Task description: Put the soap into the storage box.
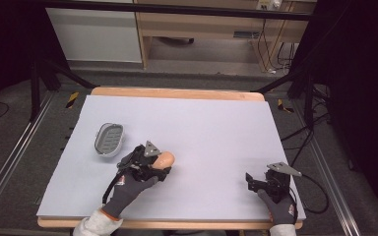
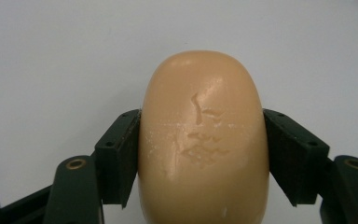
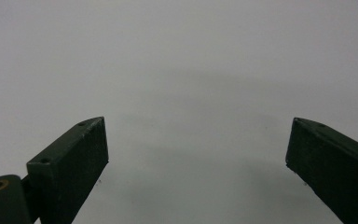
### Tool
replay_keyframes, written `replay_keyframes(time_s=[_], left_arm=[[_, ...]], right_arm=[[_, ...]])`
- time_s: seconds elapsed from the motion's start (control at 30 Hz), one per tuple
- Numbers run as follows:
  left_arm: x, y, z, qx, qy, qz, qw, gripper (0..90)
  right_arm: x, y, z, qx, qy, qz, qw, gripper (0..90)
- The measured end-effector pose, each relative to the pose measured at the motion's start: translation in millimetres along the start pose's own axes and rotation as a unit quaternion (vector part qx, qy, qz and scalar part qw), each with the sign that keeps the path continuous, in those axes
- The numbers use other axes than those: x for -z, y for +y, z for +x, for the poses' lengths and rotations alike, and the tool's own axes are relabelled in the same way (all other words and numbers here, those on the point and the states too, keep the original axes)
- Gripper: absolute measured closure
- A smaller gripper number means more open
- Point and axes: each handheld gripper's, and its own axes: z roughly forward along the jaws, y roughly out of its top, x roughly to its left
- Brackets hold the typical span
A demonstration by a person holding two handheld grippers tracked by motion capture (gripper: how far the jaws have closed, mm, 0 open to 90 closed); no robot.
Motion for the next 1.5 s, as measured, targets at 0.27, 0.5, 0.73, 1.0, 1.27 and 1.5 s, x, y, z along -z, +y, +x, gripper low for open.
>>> replay_keyframes(time_s=[0.27,0.5,0.73,1.0,1.27,1.5], left_arm=[[11.9,-11.3,11.3,0.016,0.009,-0.007,0.9998,31.6],[20.3,-18.7,21.6,0.027,0.018,-0.013,0.9994,31.7],[31.0,-22.6,33.4,0.044,0.031,-0.026,0.9982,31.6],[43.0,-23.2,46.8,0.059,0.042,-0.04,0.9966,31.7],[53.1,-23.2,57.6,0.073,0.05,-0.054,0.9946,31.7],[60.4,-23.8,69.0,0.087,0.062,-0.064,0.9922,31.7]], right_arm=[[0.0,0.0,0.1,-0.002,-0.001,0.001,1.0,5.8],[0.5,-0.3,0.3,0.003,-0.002,-0.004,1.0,5.8],[0.8,-0.3,2.0,0.009,-0.002,-0.004,1.0,5.9],[0.7,-0.4,2.0,0.01,-0.001,-0.004,0.9999,5.9],[0.2,-0.3,2.1,0.014,-0.003,-0.003,0.9999,5.9],[-0.2,0.0,2.9,0.012,-0.002,-0.002,0.9999,5.9]])
